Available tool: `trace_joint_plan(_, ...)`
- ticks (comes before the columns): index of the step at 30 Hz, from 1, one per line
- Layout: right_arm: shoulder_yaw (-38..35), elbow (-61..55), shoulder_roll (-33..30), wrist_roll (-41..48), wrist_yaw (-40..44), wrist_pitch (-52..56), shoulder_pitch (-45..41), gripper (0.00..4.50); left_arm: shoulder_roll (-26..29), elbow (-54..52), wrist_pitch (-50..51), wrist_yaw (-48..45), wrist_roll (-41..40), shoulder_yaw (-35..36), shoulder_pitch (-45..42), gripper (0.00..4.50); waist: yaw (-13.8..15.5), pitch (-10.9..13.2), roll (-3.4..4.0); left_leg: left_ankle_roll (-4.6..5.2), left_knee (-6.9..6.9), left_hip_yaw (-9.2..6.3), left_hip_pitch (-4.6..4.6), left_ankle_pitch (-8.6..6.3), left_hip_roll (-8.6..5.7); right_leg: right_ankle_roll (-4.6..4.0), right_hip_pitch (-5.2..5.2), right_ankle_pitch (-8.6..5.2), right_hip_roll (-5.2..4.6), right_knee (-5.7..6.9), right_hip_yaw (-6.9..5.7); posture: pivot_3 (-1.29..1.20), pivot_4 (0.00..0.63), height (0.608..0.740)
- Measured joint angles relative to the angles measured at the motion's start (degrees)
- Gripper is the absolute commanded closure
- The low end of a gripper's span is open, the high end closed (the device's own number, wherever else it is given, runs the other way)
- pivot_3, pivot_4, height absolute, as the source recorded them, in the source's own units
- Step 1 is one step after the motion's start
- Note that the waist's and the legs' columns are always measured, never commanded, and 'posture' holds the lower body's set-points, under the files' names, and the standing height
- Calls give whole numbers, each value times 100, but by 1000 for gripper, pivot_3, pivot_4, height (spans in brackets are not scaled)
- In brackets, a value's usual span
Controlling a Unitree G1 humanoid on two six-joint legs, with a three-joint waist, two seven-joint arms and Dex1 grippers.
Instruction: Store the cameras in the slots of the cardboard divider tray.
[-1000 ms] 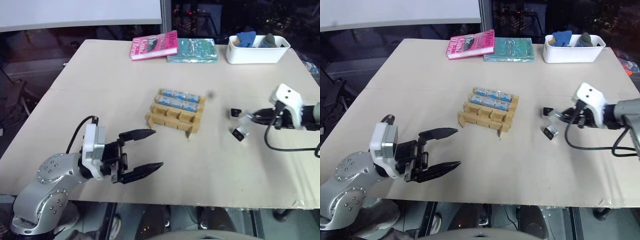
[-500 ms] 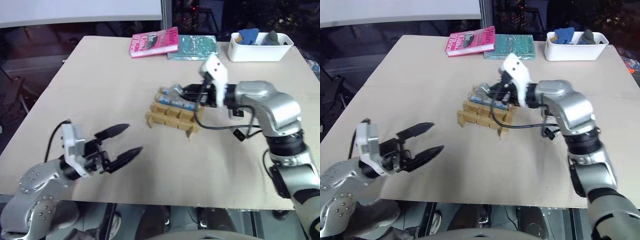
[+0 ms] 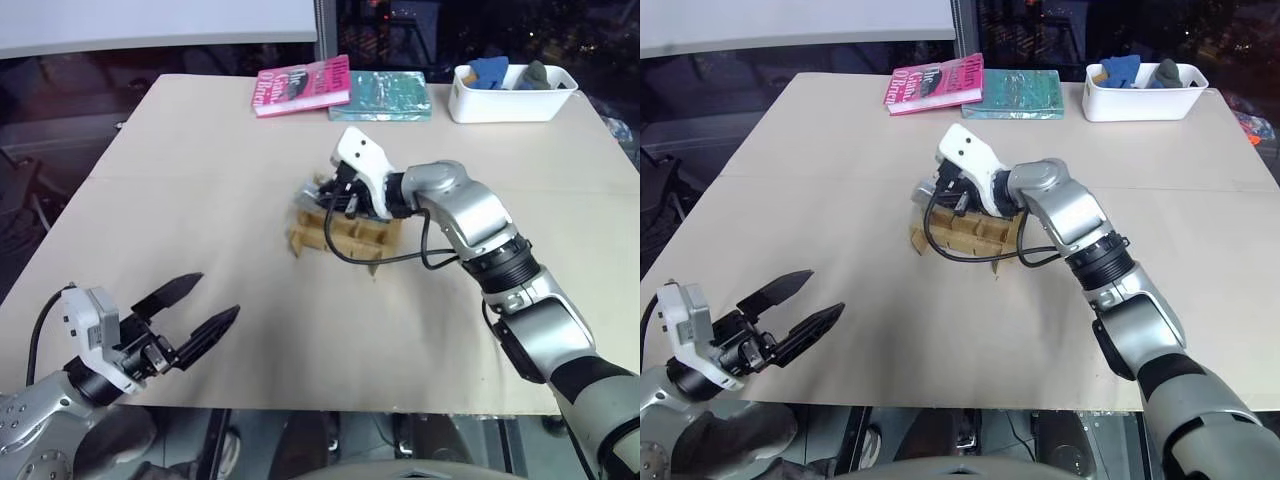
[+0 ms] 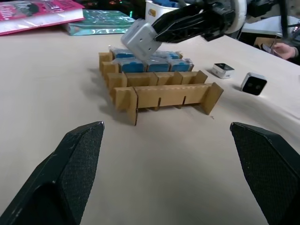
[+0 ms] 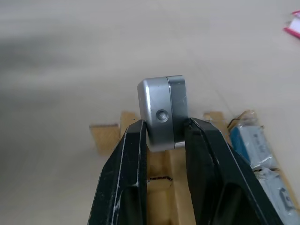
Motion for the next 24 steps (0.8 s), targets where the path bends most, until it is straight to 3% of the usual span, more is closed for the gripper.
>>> trace_joint_plan(19, 671, 1085, 202, -1152, 537, -961, -352, 3865, 48, -179, -32, -167, 2, -1, 148, 0, -54, 0, 1, -12, -5, 0, 10, -6, 1, -4, -5, 0, -6, 3, 7, 0, 150, 740)
trace_joint_plan(20, 689, 1144, 224, -1197, 578, -977, -406, 2851, 65, -179, -40, -200, 5, -1, 147, 0, -57, 0, 1, -14, -5, 0, 10, -6, 1, -6, -6, -1, -7, 3, 7, 0, 150, 740)
trace_joint_plan(22, 716, 1206, 255, -1278, 633, -980, -437, 1979, 75, -178, -52, -249, 9, -3, 139, 0, -59, 0, 1, -25, -6, -1, 9, -12, 1, -8, -7, -2, -8, 2, 6, 0, 150, 740)
trace_joint_plan(24, 726, 1224, 274, -1302, 676, -979, -437, 1883, 79, -177, -55, -268, 10, -3, 138, 0, -59, 1, 2, -26, -8, -1, 7, -13, 0, -8, -10, -2, -10, 2, 6, 0, 150, 740)
